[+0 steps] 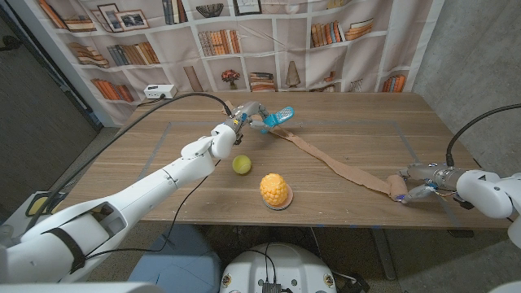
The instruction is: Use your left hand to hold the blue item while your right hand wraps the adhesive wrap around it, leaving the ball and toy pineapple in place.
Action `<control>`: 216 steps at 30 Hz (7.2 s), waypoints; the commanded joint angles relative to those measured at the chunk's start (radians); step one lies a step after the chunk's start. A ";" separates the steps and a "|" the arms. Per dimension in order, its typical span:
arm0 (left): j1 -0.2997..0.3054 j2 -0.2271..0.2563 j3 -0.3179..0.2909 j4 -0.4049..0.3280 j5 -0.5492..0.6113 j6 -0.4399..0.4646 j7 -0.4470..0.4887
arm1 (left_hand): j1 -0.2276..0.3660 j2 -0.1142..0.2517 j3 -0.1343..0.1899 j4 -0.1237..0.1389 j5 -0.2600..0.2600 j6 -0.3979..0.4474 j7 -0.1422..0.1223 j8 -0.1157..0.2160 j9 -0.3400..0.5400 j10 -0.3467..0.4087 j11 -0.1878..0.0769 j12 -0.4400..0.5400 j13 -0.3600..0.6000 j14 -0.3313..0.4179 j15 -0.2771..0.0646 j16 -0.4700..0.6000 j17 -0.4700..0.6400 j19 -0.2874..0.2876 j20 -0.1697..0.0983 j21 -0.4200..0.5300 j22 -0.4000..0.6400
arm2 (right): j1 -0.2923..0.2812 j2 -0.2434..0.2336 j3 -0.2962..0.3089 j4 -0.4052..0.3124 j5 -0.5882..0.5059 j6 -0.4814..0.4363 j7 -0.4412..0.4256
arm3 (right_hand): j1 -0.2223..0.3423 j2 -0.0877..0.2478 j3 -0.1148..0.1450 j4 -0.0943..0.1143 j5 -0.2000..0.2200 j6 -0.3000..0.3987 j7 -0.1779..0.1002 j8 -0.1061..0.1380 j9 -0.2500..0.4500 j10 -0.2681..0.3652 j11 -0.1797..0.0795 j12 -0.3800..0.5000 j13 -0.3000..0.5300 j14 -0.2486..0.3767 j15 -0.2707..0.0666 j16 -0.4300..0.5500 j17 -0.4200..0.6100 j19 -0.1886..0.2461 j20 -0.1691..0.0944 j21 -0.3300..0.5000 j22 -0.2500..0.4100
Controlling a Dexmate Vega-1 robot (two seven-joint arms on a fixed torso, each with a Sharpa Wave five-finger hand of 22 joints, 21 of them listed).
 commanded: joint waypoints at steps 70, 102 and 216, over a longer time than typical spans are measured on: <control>-0.024 -0.011 -0.014 0.041 0.003 -0.078 0.052 | 0.166 0.173 -0.002 0.005 0.000 0.179 -0.170 0.105 0.004 0.157 -0.148 -0.023 0.115 0.057 -0.064 -0.007 0.002 -0.003 0.004 -0.001 0.004 | 0.081 0.278 0.159 -0.113 0.355 0.296 -0.280 | 0.002 0.036 -0.028 0.006 -0.017 0.228 -0.039 0.063 0.025 0.167 0.015 0.113 0.077 0.173 -0.064 0.014 0.005 0.146 0.005 0.000 0.002; -0.073 -0.071 0.029 0.126 0.002 -0.168 0.039 | 0.164 0.176 -0.007 0.007 -0.004 0.177 -0.179 0.100 0.003 0.157 -0.148 -0.039 0.114 0.052 -0.064 -0.005 0.001 -0.002 0.006 -0.001 0.004 | 0.232 0.248 0.043 -0.050 0.494 0.433 -0.338 | 0.008 0.037 -0.034 0.005 -0.017 0.248 -0.046 0.064 0.023 0.183 0.000 0.114 0.085 0.181 -0.068 0.008 0.006 0.130 0.004 -0.007 0.003; -0.149 -0.162 0.094 0.280 0.010 -0.378 0.035 | 0.158 0.181 -0.018 0.012 -0.015 0.172 -0.193 0.085 0.002 0.159 -0.148 -0.082 0.124 0.047 -0.064 0.003 -0.001 0.000 0.005 -0.001 0.004 | 1.051 0.100 -0.675 0.486 0.825 0.591 -0.549 | -0.001 0.052 -0.059 0.013 -0.020 0.255 -0.039 0.048 0.023 0.188 0.017 0.083 0.103 0.181 -0.058 -0.002 0.009 0.123 0.015 -0.004 0.002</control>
